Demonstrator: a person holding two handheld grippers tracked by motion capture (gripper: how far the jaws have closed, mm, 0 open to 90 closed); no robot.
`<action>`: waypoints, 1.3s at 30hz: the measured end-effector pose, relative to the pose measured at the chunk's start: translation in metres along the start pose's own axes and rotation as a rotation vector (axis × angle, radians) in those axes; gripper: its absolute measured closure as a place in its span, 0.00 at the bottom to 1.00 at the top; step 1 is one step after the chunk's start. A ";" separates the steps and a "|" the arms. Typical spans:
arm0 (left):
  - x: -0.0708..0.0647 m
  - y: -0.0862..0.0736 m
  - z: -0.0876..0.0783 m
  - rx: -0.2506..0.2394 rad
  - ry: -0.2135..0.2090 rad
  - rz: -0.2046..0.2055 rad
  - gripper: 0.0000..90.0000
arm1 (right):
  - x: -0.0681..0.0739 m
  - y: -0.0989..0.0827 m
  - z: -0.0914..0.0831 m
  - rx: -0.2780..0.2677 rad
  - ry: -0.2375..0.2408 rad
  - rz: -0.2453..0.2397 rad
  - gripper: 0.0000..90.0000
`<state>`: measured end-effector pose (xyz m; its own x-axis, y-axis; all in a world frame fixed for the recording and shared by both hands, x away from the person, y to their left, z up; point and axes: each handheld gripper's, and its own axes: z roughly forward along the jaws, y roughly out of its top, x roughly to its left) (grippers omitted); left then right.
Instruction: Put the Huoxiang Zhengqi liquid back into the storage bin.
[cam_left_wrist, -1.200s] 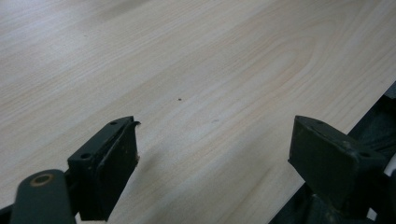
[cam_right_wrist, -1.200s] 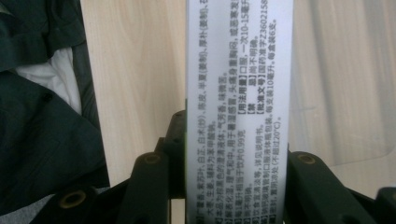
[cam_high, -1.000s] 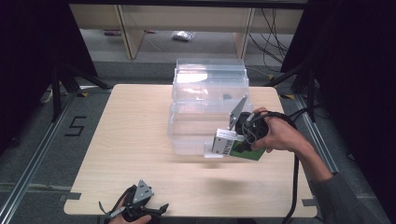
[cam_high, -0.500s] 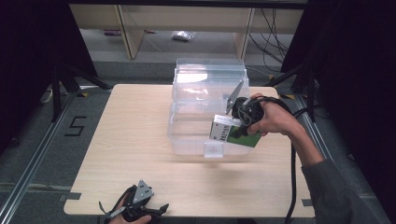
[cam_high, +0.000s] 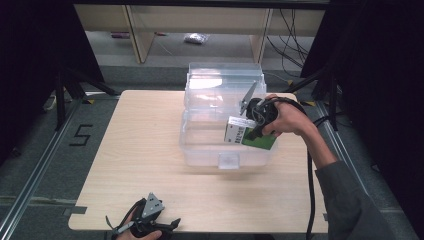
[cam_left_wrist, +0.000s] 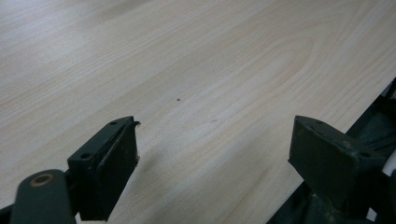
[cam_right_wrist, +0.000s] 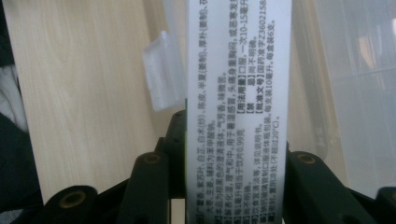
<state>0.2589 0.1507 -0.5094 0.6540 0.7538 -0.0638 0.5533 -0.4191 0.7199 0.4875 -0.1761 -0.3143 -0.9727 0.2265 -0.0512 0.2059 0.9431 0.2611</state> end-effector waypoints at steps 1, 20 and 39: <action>0.000 0.000 0.000 0.001 -0.001 0.001 0.17 | -0.004 0.000 0.002 -0.001 -0.002 -0.018 0.72; 0.001 0.000 -0.001 0.003 0.003 0.008 0.17 | -0.035 -0.005 0.032 0.065 -0.019 0.039 0.72; 0.001 0.000 -0.001 0.001 0.003 0.010 0.17 | -0.042 -0.011 0.055 0.082 0.003 0.032 0.72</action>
<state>0.2588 0.1517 -0.5089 0.6577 0.7513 -0.0546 0.5473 -0.4269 0.7199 0.5323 -0.1829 -0.3683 -0.9657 0.2566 -0.0408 0.2452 0.9520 0.1833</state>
